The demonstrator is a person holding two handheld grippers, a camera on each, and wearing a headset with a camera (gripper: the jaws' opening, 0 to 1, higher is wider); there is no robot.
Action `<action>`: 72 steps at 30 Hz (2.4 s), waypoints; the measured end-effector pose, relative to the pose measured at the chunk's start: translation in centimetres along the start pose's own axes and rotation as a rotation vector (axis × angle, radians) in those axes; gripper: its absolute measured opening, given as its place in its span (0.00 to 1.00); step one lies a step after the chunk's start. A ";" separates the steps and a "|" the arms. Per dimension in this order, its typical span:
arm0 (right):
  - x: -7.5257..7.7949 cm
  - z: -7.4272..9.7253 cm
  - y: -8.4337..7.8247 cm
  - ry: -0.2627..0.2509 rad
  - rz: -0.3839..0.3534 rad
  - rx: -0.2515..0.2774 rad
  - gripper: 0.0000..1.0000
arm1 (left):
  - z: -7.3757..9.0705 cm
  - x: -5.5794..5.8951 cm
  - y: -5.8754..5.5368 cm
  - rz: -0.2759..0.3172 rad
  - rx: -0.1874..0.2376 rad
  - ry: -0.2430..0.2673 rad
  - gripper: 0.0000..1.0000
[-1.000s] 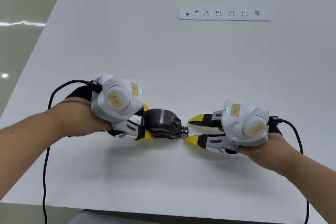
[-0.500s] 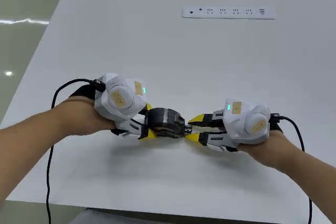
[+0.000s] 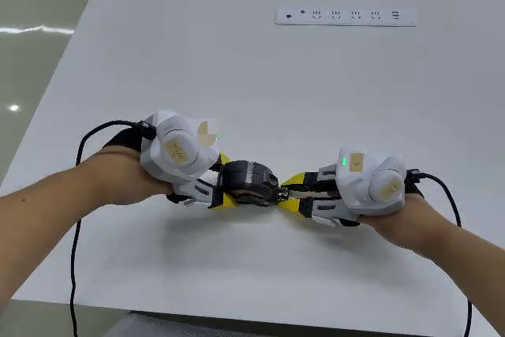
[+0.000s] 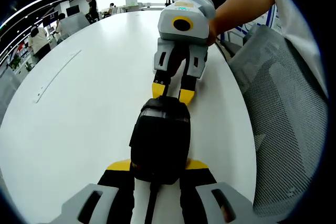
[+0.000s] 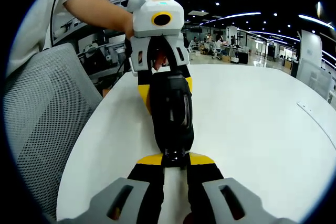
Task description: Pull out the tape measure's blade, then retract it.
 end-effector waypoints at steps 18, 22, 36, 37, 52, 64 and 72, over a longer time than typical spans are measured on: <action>0.1 0.0 0.1 -0.004 0.018 -0.002 0.10 | 0.0 -0.2 -0.2 0.004 0.014 0.015 0.29; 0.3 0.0 0.1 -0.005 0.021 -0.003 0.09 | -0.1 -0.2 -0.3 0.006 0.022 0.021 0.29; 0.4 0.3 0.2 -0.002 0.017 -0.004 0.09 | 0.1 -0.3 -0.4 0.009 0.025 0.022 0.28; 0.4 0.4 0.2 -0.002 0.018 -0.004 0.09 | 0.1 -0.3 -0.4 0.011 0.024 0.022 0.28; 0.5 1.8 0.3 -0.013 0.026 -0.015 0.09 | 0.1 -0.3 -0.6 0.018 0.023 0.027 0.28; 0.6 3.0 0.1 -0.017 0.030 -0.029 0.09 | 0.1 -0.3 -0.7 0.030 0.031 0.030 0.28; 0.6 3.6 -0.1 -0.019 0.014 -0.030 0.09 | 0.1 -0.2 -0.6 0.039 0.028 0.032 0.28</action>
Point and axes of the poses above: the centre of the closed fingertips' face, and the gripper's own axes: z roughly backward along the fingers, x roughly to its right, y roughly out of its top, the point moved 8 cm from there along z, roughly backward along the fingers, and after that the axes turned 10 degrees about x, right-handed, at the moved point
